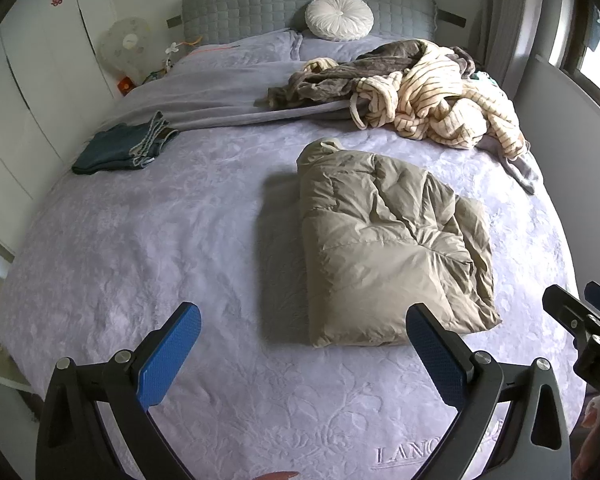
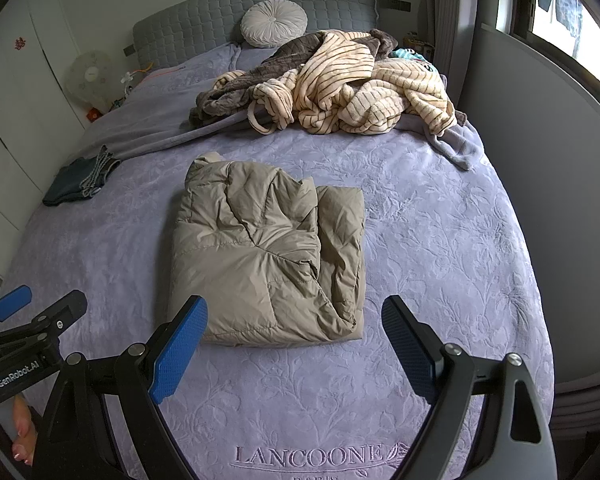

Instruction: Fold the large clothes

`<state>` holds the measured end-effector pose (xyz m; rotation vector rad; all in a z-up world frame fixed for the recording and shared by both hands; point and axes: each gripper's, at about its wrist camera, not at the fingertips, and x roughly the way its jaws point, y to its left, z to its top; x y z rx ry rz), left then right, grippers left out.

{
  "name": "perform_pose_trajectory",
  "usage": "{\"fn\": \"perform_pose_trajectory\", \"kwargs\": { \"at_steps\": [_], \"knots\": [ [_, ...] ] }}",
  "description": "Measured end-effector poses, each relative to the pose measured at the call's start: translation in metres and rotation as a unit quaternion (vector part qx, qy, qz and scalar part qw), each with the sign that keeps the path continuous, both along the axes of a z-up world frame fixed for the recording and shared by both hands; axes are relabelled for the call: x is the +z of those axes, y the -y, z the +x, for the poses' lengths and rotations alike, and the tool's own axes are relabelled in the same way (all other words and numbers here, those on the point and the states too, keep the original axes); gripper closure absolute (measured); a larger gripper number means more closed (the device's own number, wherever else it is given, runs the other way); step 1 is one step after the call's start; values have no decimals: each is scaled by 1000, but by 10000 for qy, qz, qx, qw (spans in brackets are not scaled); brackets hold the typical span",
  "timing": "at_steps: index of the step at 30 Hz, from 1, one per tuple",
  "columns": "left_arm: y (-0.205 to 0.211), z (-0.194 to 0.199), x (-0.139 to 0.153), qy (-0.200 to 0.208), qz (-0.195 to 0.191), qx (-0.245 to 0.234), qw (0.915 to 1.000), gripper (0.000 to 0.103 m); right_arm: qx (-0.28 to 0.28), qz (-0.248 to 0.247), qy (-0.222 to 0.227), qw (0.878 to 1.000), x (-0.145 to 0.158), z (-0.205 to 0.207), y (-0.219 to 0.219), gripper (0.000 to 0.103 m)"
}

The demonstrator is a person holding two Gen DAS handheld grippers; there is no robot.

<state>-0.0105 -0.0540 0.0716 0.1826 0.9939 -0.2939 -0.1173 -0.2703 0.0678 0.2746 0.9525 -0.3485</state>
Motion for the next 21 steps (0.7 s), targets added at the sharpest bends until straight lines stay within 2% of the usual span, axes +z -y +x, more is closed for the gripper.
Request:
{"fn": "perform_pose_trajectory", "kwargs": {
  "at_steps": [21],
  "knots": [
    [-1,3,0,-19,7,-20,10000,0,-32,26,0,10000,1,-1,1,12]
  ]
}}
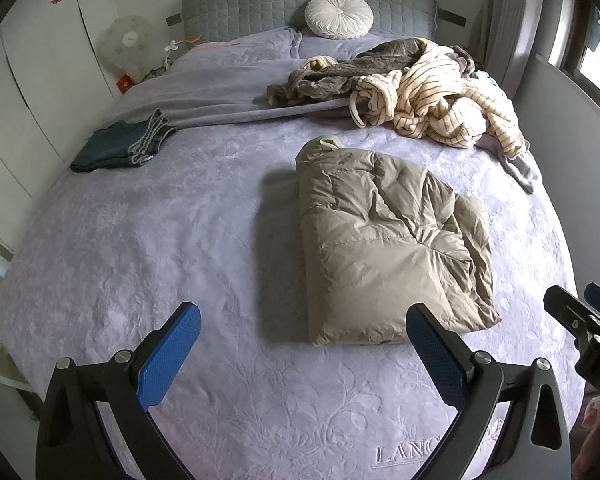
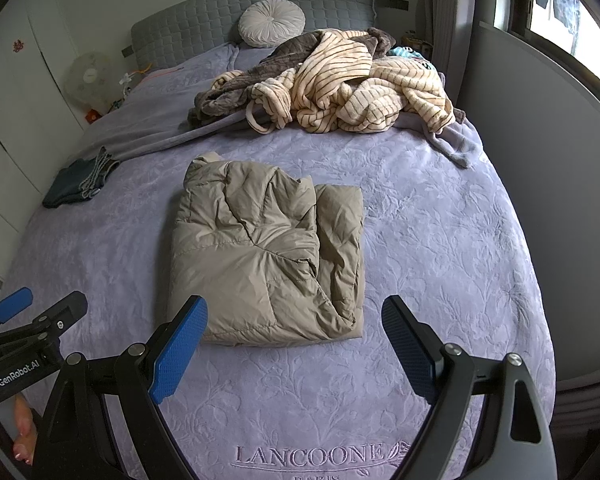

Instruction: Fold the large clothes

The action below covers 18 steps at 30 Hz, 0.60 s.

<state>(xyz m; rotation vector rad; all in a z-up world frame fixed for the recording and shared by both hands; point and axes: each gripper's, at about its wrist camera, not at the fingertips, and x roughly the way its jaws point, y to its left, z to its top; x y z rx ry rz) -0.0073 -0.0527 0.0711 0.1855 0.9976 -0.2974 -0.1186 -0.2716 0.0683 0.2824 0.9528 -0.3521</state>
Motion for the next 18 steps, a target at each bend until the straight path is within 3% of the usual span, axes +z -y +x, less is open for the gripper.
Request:
{"fn": "perform_pose_trajectory", "kwargs": {
  "at_steps": [18],
  "knots": [
    [-1,-1,0,4,8,0,10000,0,5,5,-1,10000,-1,0,0,12]
  ]
}}
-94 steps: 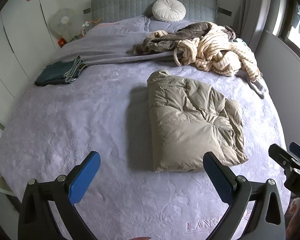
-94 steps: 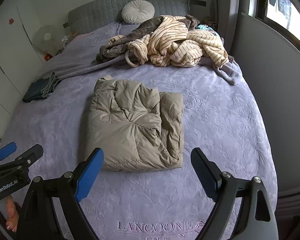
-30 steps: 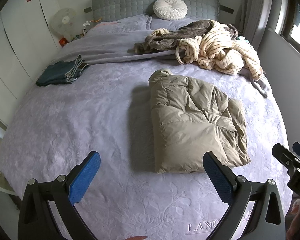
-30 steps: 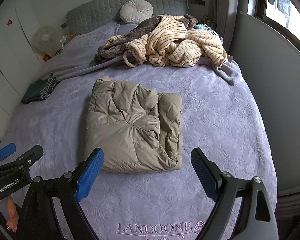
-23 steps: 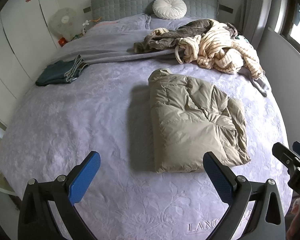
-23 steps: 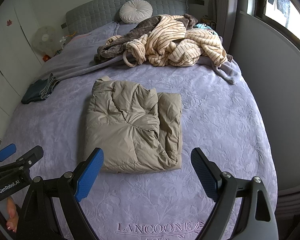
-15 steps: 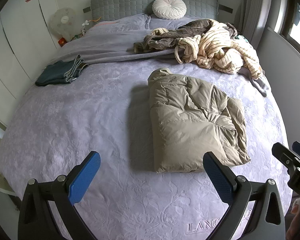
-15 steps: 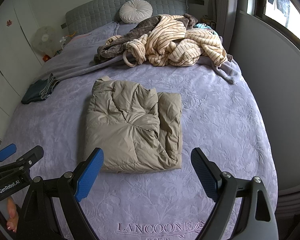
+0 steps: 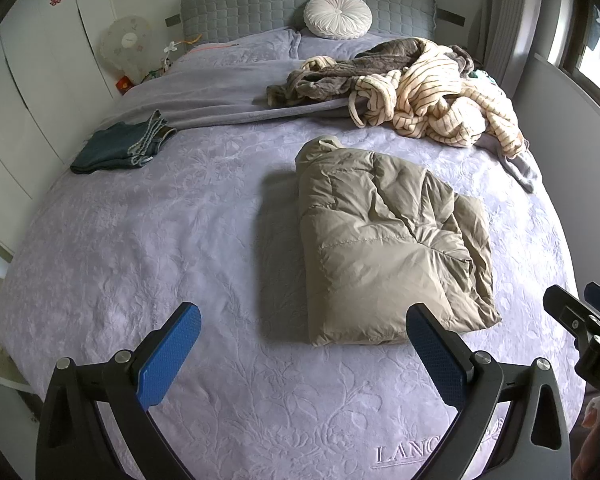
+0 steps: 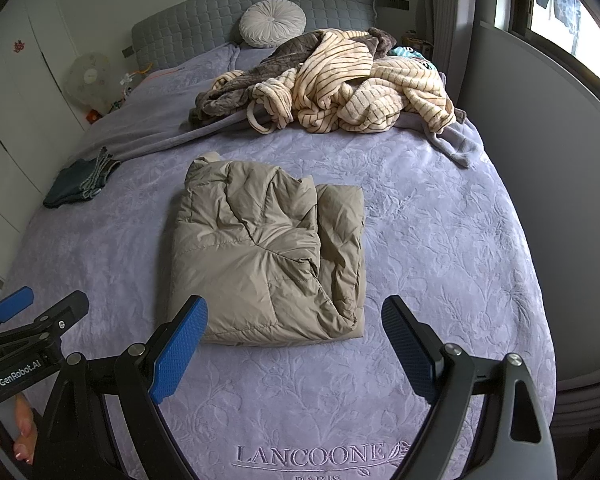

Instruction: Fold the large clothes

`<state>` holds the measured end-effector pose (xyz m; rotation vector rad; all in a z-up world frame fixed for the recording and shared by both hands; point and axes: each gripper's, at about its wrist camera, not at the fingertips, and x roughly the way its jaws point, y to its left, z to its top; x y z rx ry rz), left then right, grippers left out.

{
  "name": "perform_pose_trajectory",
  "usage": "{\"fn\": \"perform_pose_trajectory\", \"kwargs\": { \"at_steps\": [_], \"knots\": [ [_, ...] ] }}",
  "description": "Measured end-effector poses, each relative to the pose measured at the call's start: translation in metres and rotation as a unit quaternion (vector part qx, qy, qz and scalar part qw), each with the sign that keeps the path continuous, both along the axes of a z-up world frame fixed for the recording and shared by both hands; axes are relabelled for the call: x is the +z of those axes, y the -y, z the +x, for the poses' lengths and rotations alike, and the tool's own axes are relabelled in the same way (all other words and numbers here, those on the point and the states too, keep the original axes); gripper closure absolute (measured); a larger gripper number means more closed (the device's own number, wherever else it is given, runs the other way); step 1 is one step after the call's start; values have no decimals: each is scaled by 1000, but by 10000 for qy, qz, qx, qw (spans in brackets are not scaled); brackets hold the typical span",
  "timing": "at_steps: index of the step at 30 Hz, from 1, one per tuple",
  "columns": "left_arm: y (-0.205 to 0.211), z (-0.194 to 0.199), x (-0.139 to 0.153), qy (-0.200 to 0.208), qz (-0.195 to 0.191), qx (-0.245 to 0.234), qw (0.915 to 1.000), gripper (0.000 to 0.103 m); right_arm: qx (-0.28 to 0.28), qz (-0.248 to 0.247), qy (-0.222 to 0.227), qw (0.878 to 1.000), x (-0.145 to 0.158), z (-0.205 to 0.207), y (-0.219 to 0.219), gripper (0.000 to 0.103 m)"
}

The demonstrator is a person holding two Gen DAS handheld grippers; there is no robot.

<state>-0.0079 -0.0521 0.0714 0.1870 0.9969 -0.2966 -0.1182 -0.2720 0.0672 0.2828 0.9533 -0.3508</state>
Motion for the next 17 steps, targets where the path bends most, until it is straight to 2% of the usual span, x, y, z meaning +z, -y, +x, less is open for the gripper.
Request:
{"fn": "perform_pose_trajectory", "kwargs": {
  "at_steps": [17],
  "knots": [
    [8,0,1,59,-46,-105,9999,0,-19,8,-4,10000,-1,-1,-1,12]
  ]
}}
